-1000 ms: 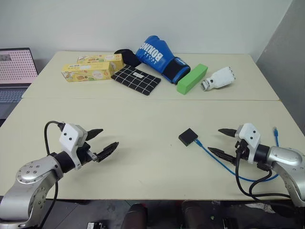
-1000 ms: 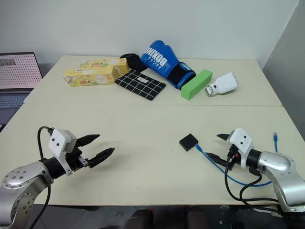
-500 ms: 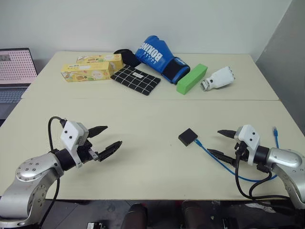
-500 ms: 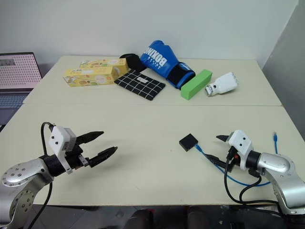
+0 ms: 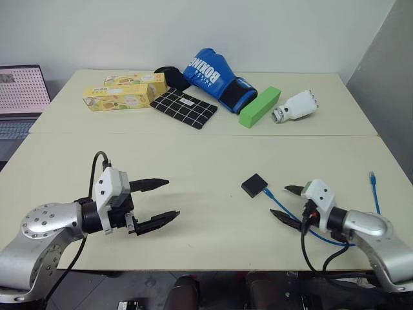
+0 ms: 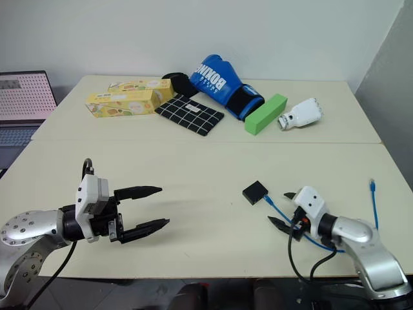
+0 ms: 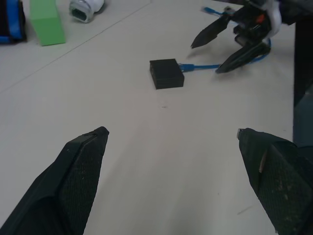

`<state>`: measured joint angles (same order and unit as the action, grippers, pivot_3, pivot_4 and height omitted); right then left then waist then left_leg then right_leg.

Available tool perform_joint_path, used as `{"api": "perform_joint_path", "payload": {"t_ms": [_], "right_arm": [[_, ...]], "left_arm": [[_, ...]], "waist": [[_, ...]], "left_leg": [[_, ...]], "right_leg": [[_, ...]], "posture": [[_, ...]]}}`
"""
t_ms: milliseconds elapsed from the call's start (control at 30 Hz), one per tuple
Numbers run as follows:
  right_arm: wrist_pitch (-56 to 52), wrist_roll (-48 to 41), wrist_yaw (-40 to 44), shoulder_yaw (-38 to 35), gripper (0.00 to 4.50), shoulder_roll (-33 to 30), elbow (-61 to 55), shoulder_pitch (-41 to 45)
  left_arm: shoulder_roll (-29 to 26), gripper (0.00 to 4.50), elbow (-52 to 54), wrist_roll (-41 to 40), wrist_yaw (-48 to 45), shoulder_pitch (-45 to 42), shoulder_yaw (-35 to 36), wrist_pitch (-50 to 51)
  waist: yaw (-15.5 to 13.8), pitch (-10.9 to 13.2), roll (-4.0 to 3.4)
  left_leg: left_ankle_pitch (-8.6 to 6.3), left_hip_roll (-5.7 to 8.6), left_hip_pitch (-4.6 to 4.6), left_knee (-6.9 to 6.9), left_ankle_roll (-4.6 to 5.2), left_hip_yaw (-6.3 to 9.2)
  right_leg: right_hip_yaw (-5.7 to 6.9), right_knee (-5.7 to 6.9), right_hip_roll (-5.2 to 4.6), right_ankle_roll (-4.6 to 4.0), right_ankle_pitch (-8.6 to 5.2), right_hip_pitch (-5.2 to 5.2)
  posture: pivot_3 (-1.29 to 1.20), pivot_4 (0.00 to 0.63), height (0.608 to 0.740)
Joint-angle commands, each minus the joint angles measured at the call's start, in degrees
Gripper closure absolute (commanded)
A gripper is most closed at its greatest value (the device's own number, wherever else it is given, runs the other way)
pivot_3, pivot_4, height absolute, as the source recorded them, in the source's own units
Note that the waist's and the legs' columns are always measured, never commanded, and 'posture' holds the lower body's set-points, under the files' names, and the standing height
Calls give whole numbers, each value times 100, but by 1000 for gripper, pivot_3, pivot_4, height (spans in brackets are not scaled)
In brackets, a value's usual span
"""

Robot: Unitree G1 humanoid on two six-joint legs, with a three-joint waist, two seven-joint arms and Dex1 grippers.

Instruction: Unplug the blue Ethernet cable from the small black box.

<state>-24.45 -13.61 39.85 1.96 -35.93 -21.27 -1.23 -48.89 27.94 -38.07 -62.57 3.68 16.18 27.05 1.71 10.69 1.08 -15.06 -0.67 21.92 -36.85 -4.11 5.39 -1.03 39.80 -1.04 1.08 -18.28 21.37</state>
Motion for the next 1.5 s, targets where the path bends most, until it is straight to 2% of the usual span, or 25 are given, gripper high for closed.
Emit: {"api": "perform_joint_path", "payload": {"t_ms": [33,300,533,767,967,1233,1400,1500], "right_arm": [[-93,259,-508,152,13,357,93,218],[-404,527,-944,480,13,881,278,460],[-735,652,-1048,486,1352,900,267,594],[-855,716,-954,445,3062,643,197,619],[-565,831,-792,518,4332,314,260,801],[1012,1261,-185,1030,4336,69,601,1602],[3120,1506,530,1465,4336,80,1241,2553],[3777,1384,936,1570,4336,162,1557,3065]], "left_arm": [[-199,0,281,-282,-290,-87,-81,110],[-205,0,191,-224,-399,-338,-254,32],[-120,0,120,-129,-373,-429,-371,-58],[-105,0,103,-89,-383,-357,-392,-145],[-40,0,66,-154,-277,-332,-364,-117],[294,0,-513,-717,496,-806,-196,768],[476,0,-649,-1340,799,-1115,-196,1479],[623,0,-661,-1648,981,-1268,-229,1771]], "waist": [[5,0,-1],[7,3,-4],[8,3,-4],[-2,3,-4],[-8,3,-3],[13,3,-4],[32,5,-3],[23,5,-3]], "left_leg": [[0,0,0,0,0,-2],[0,0,0,0,0,-1],[0,-1,-4,0,0,-2],[0,1,-3,-1,0,-1],[0,1,-2,-2,0,-1],[0,-2,-1,-1,1,1],[0,-1,0,-2,1,-3],[0,-1,0,-3,1,0]], "right_leg": [[-1,0,0,0,0,1],[-1,2,6,-1,0,2],[-1,4,7,-1,0,1],[-1,4,6,-1,0,0],[-1,2,6,0,0,-2],[3,4,8,0,0,4],[2,4,6,-1,0,5],[4,5,6,-1,0,4]], "posture": [[0,150,740],[0,150,740],[0,150,740],[0,150,740],[0,150,740],[0,150,740],[0,150,740],[0,150,740]]}}
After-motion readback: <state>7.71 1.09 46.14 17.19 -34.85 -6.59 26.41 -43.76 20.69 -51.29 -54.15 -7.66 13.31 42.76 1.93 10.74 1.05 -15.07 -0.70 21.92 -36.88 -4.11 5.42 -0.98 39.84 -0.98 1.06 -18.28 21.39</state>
